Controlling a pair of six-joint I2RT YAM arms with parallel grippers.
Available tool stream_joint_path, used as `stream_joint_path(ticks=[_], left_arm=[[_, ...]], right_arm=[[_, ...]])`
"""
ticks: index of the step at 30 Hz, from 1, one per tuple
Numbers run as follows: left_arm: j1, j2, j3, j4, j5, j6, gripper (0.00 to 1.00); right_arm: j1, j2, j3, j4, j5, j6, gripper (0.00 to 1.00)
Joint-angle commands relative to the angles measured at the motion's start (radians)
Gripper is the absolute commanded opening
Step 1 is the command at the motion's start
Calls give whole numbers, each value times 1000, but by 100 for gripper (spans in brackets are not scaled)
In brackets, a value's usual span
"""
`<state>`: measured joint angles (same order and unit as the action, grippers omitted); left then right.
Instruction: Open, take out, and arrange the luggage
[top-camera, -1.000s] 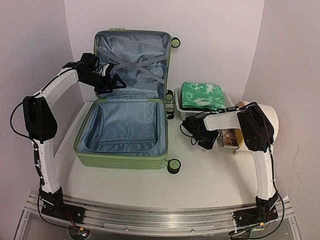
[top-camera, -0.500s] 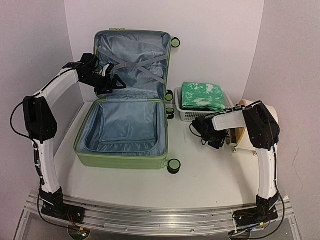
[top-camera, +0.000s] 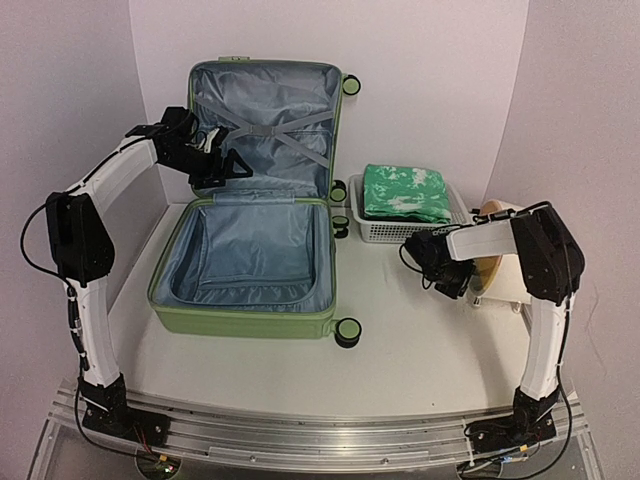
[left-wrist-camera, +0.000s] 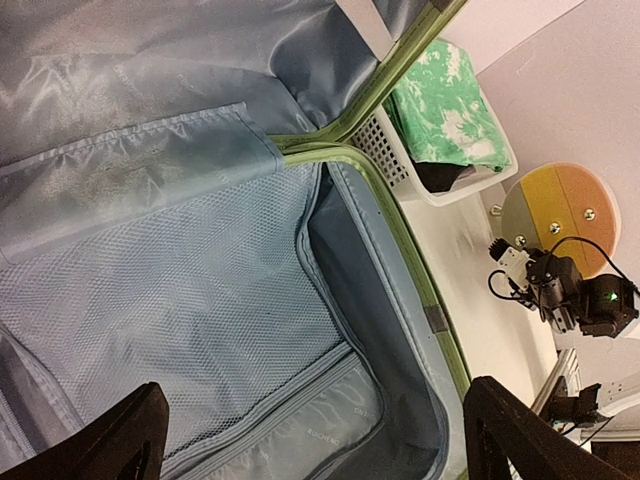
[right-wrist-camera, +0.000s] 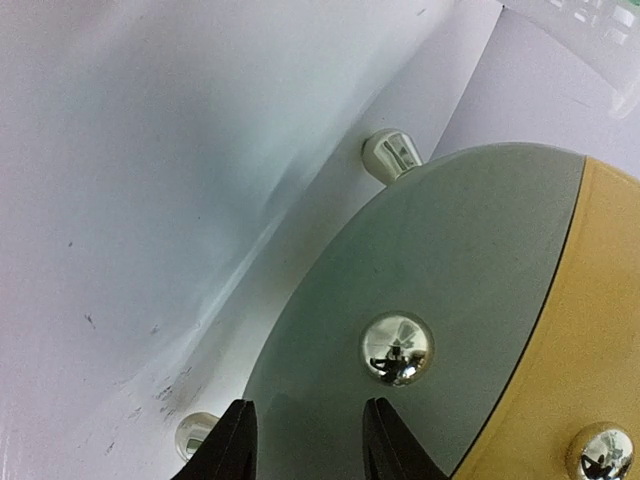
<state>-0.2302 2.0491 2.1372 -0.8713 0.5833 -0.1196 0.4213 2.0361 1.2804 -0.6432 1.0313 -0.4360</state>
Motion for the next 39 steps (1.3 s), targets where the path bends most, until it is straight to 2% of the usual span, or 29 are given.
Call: stream_joint_path(ticks=[1,10,13,15,17,18,19,20,23,25,27,29,31,32,35,39], left_arm=[[-1,-34,7,25,8,18,100],[-1,-47,-5,26,4,20,100],[0,-49,-12,30,2,21,99],[-2,-54,-20,32,-5,25,100],[-1,-69,-36,37,-22,40,100],[-1,-81,-51,42,-37,59,100],[-1,-105,-75,54,-59,89,100],[0,-141,-119,80,-93,128,100],[0,-305,-353,232,-235,272,100],[2,-442,-614,417,-298,340,100],[2,-607,-866,637,-320,360,100],[2,-779,-1111,889,-345,304,100],[2,-896,-1255,1034,-386,221,100],[3,-946,-1322,1061,-402,192,100],[39,-1072,-1465,1051,-370,57,100],[54,-1234,-1627,993,-510,-26,100]], right_arm=[[-18,-61,-16,-27,22,26,38],[-17,-154,-127,-27,15,44,38],[-16,-180,-125,-26,-12,61,41],[-8,-190,-78,-27,-74,97,48],[13,-197,-9,-26,-152,135,60],[25,-197,24,-23,-197,149,70],[38,-197,63,-18,-239,166,85],[51,-196,98,-8,-274,179,96],[93,-216,151,71,-369,198,98],[121,-276,121,189,-488,203,98],[136,-383,32,368,-631,218,98],[138,-521,-160,580,-787,251,98],[138,-661,-365,802,-860,271,98],[137,-719,-450,877,-881,281,98],[134,-848,-624,943,-906,332,98],[111,-1010,-840,1005,-869,412,98]])
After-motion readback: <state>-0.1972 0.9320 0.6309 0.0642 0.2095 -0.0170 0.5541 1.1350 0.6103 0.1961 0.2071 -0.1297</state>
